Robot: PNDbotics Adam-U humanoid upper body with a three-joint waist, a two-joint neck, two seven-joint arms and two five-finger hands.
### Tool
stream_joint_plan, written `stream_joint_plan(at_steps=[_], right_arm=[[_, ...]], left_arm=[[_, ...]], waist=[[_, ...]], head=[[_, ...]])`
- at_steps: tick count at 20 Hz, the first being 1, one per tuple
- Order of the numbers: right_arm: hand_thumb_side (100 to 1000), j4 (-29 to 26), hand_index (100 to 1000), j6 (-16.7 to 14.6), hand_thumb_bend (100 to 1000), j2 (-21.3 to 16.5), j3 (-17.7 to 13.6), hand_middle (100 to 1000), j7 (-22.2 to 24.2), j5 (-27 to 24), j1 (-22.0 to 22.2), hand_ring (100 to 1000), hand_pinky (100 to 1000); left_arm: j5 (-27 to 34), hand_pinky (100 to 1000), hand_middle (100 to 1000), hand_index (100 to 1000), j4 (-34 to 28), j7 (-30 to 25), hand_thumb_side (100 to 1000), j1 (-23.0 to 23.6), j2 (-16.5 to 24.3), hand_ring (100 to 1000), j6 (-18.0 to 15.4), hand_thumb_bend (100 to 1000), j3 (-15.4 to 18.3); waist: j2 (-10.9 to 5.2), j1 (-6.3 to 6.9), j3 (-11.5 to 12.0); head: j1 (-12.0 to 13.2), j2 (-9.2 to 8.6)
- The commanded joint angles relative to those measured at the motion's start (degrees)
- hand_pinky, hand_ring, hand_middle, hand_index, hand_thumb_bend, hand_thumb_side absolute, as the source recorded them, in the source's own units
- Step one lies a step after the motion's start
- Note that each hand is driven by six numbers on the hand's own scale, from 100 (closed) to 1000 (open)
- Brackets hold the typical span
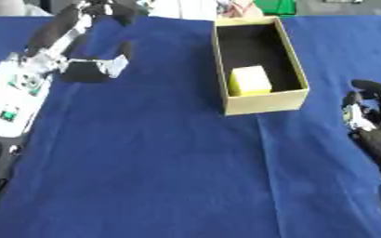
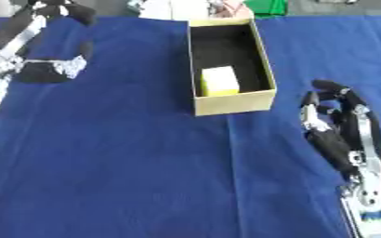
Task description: Pick up objects on the table and place them in the box.
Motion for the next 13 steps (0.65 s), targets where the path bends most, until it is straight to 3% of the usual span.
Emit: stream_joint_plan(at_steps=[1, 8, 13], right_arm=[[372, -1.4, 762, -0.1, 100, -0.6, -0.4, 532, -0.3, -0.2, -0.2, 967, 691], [389, -1.5, 769, -0.3, 100, -0.7, 0.0, 538, -0.1, -0.7, 0.0, 967, 692], [396, -1.4, 770, -0.4, 100, -0.7, 0.2, 545, 0.1, -0.9, 0.2, 968, 692]], left_arm=[[3.0, 860, 682, 862, -3.7, 0.3, 398, 2.3, -0.4, 720, 2.8, 100, 1.9], [9.3, 864, 682, 862, -11.8, -0.7, 440, 12.5, -3.0, 717, 8.6, 100, 4.2], [13.8, 867, 686, 864, -17.1, -1.7, 458, 19.8, -3.8, 719, 10.3, 100, 5.3]], waist=[[-1.48, -0.08, 0.2], [-2.37, -0.48, 0.4], [-2.96, -0.69, 0.1]], head=[[-0.1, 0.81], [0.0, 1.62], [0.1, 1.99]])
